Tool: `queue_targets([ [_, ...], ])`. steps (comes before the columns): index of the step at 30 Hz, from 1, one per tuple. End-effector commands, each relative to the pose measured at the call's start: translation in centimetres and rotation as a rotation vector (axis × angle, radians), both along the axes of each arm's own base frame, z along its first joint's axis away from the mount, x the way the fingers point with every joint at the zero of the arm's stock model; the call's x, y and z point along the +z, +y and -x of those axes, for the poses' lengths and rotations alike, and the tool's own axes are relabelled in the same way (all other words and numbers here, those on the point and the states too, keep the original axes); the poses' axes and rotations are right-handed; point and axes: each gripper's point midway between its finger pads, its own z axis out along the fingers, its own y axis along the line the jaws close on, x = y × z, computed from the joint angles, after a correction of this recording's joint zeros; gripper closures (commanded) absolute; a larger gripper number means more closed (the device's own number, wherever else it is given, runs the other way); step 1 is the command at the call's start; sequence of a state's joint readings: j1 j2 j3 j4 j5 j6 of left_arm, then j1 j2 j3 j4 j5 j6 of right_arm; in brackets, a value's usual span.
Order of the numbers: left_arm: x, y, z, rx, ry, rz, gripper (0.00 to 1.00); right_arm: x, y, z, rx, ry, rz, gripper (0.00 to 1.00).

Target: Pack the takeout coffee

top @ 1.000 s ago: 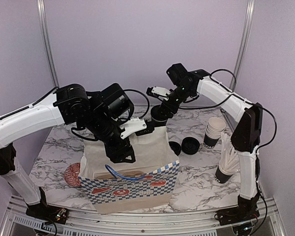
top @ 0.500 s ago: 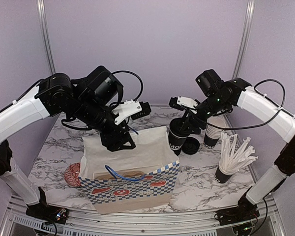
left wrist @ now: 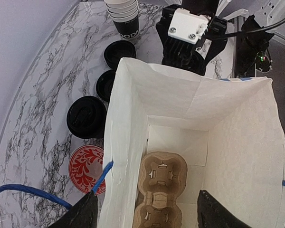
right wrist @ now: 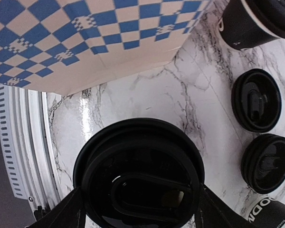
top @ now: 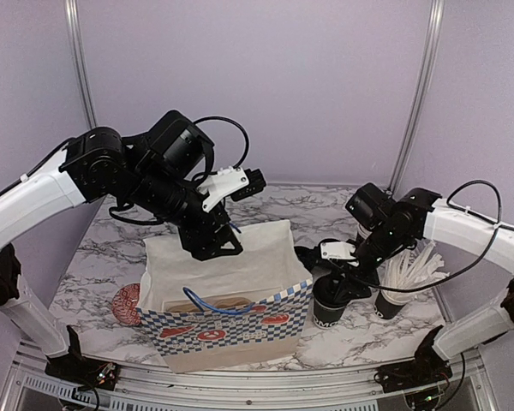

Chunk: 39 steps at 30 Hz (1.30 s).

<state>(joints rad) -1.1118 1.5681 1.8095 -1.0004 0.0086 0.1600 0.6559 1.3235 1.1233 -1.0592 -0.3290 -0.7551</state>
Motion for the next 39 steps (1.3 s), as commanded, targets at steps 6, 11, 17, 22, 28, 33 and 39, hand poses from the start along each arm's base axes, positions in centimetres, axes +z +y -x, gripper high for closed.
queue_targets([
  [6,0.2,-0.1,0.6,-0.011,0.023,0.039,0.27,-3.1,1.6,2.1,0.104,-0.02,0.066,0.26],
  [11,0.5,0.3,0.8,-0.004,0.028,0.051,0.27,-3.7,1.3,2.6,0.126,-0.014,0.113,0.2],
  [17,1.4,0.5,1.0,-0.004,0.022,0.074,0.27,-3.8,1.1,2.5,0.137,-0.008,0.145,0.18],
  [22,3.5,0.8,1.2,0.012,0.014,0.13,0.27,-3.1,1.4,2.2,0.134,-0.013,0.146,0.26],
  [28,8.7,3.0,2.8,0.011,-0.023,0.268,0.27,1.0,2.1,1.3,0.138,-0.093,0.089,0.31],
  [33,9.8,5.6,3.8,0.038,-0.031,0.313,0.25,6.4,3.5,-0.3,0.119,-0.186,-0.023,0.34],
  [39,6.1,9.0,1.6,0.178,-0.131,0.183,0.18,11.8,3.6,-4.3,0.044,-0.314,-0.109,0.36],
])
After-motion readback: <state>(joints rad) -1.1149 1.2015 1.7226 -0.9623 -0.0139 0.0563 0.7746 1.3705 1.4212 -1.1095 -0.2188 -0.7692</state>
